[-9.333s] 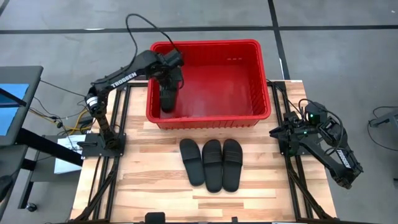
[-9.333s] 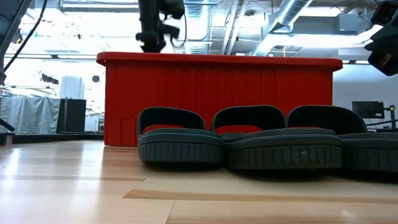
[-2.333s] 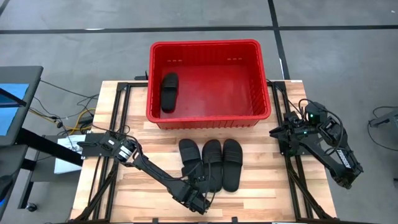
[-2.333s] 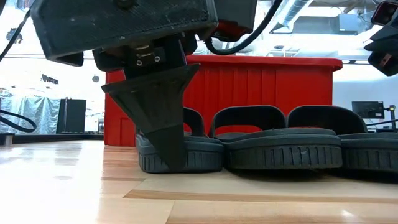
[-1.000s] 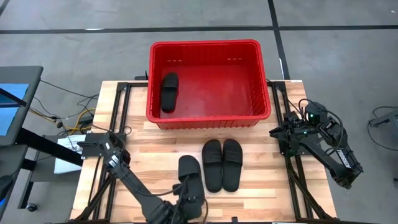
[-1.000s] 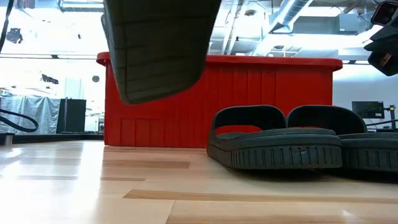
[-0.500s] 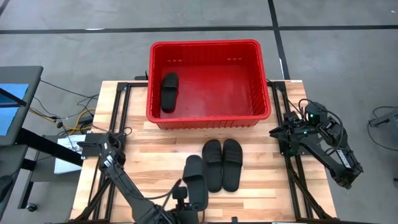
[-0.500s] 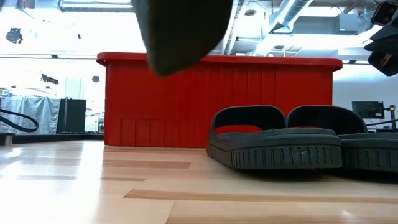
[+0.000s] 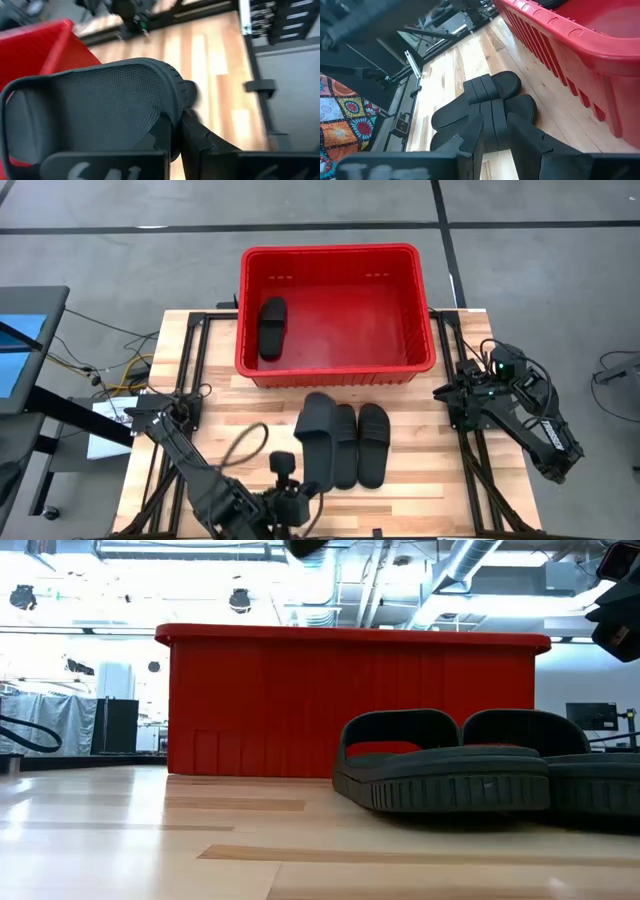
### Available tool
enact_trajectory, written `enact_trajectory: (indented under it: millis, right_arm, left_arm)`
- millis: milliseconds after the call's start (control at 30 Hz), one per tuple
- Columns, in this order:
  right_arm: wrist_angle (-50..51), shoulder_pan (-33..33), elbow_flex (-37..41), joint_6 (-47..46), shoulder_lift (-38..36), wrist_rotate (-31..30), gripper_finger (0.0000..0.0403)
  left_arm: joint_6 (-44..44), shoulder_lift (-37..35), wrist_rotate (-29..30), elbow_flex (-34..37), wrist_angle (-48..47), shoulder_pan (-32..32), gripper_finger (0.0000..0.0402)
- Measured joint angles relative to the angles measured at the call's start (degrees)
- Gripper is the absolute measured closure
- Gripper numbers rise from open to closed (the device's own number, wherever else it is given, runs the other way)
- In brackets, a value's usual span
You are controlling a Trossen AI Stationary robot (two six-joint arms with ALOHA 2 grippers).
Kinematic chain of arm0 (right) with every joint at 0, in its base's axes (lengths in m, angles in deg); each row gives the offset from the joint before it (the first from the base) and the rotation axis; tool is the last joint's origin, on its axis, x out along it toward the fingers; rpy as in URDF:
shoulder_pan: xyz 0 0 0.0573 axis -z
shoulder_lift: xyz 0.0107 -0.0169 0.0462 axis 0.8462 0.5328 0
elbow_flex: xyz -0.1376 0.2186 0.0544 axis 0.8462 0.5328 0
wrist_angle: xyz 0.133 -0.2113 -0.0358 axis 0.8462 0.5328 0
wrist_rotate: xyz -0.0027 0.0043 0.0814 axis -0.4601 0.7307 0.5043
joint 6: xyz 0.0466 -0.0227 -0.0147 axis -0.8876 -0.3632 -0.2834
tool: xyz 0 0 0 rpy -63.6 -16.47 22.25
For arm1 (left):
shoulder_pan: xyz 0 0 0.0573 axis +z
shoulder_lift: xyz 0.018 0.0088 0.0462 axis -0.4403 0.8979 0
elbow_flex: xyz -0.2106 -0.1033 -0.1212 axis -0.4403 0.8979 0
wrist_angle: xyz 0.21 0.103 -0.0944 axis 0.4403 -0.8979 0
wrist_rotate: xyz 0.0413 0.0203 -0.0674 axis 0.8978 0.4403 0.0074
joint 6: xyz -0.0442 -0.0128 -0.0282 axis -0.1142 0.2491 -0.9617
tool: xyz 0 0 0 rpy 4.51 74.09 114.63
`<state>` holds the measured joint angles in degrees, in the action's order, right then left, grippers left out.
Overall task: Pick and place slides into bin
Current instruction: Put the left slide into the bin
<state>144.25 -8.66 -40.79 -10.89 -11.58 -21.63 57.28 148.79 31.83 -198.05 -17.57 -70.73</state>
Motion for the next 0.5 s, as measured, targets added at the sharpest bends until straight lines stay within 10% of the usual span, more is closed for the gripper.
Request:
enact_trajectory:
  millis: [500]
  right_arm:
    - [0.0, 0.0, 0.0, 0.0, 0.0, 0.0, 0.0326]
  left_arm:
    - [23.0, -9.3, 0.9, 0.0, -2.4, 14.1, 0.0401]
